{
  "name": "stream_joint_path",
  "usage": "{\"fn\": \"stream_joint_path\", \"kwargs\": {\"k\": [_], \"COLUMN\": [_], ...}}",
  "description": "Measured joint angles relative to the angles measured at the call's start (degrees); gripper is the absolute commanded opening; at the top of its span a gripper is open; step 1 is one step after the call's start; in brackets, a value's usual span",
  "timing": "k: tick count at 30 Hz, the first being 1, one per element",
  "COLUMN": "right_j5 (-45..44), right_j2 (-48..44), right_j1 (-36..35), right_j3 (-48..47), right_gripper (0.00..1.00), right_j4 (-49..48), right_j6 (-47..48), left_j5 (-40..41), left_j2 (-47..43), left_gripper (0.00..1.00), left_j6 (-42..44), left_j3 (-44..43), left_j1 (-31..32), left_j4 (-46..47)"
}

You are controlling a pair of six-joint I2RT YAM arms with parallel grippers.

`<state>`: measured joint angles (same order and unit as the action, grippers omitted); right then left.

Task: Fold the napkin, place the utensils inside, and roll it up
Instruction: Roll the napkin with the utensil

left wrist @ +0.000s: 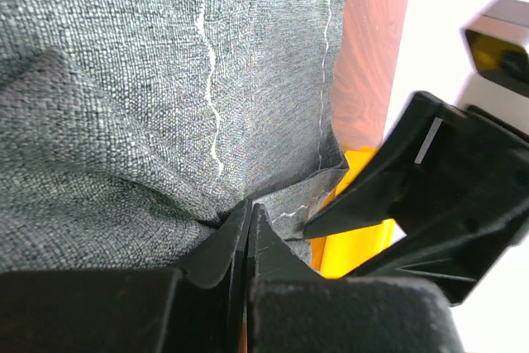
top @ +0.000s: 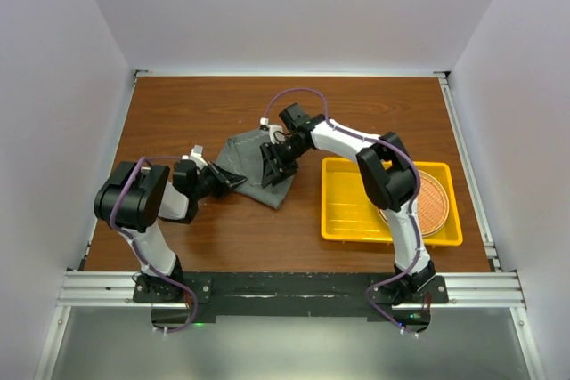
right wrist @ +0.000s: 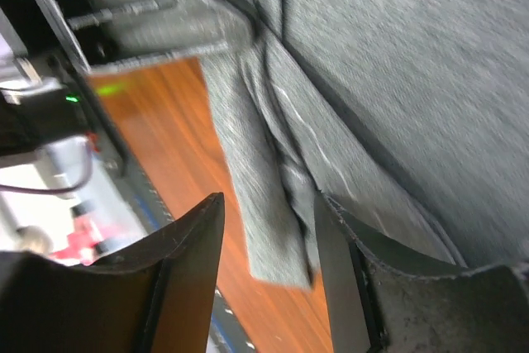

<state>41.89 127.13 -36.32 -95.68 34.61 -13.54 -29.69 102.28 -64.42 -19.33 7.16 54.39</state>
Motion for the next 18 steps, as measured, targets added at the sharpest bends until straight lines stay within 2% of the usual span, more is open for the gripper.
{"fn": "stream_joint_path", "kwargs": {"k": [7,10,12,14,18], "right_j5": [-7.08,-8.81,-10.45,-13.38,-22.84], "right_j2": [-6.82,-6.75,-7.1,-7.63,-10.84], "right_j1": [-0.48,-1.6,-2.75,-3.98,-6.82], "right_j3": [8.22,11.13,11.72,11.74,12.26], "right_gripper": [0.46,0.37,0.34,0.37,0.54], "right_j4": [1.09,0.09,-0.96,-1.16,-1.11], "right_j6": [5.9,6.8,6.91,6.91,7.87], "left_j5": [-0.61,-1.14,-1.55,-1.97,-2.93], "left_j2": [0.04,0.07,0.09,0.09,0.33], "left_gripper": [0.0,0.0,0.0,0.0,0.0], "left_j6": [-0.57,-0.57,-0.55,-0.48,0.83], "left_j3": [-2.19,-3.45,-4.35,-5.46,-8.31], "left_j1": [0.0,0.0,0.0,0.0,0.0], "left_j4": [-3.91,-6.32,-8.04,-10.36,-16.04]}}
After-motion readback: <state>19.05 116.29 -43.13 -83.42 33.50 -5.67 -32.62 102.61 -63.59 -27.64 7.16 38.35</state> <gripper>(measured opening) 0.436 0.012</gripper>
